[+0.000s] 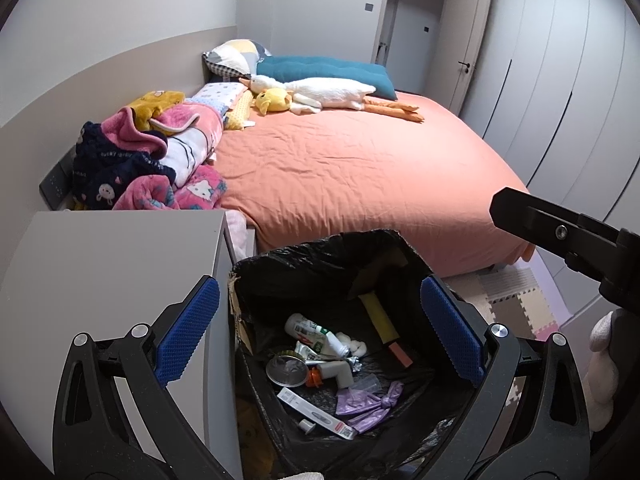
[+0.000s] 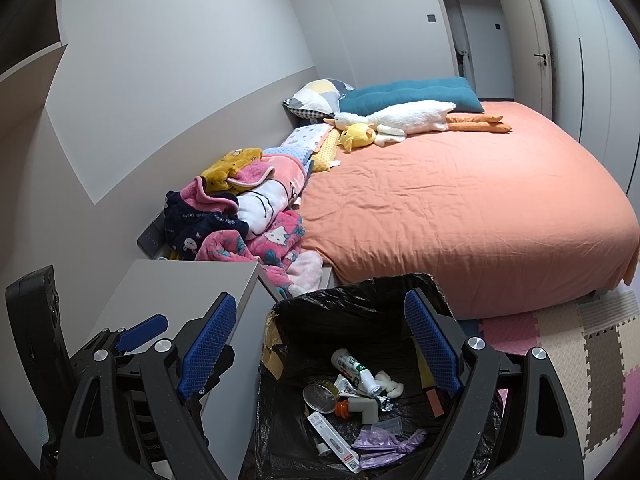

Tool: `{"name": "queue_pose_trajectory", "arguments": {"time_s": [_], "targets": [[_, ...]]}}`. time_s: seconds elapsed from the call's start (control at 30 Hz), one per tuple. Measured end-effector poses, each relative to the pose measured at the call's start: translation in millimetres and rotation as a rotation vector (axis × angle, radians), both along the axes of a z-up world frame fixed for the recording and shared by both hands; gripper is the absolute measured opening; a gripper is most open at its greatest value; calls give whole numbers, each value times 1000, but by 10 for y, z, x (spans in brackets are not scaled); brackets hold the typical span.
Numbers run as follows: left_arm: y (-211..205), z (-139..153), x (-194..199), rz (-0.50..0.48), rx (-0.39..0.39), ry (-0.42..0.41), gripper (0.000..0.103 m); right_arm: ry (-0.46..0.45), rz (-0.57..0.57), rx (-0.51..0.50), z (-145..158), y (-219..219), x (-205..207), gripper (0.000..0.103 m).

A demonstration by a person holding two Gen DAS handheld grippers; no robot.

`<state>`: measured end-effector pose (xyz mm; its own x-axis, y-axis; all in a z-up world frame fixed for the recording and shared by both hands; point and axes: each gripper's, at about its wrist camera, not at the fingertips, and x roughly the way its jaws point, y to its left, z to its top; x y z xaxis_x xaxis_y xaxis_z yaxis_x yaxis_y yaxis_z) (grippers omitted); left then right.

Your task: Collect trash

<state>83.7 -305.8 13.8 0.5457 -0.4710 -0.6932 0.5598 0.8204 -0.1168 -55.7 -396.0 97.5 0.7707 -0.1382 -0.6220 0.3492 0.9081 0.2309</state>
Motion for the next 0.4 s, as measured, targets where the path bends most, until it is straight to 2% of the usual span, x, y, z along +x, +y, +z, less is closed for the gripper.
{"name": "queue_pose_trajectory", "arguments": {"time_s": [0.4], "targets": [[-29, 1, -21, -7, 16, -11, 97, 3, -6, 1, -27, 4, -17, 86]]}}
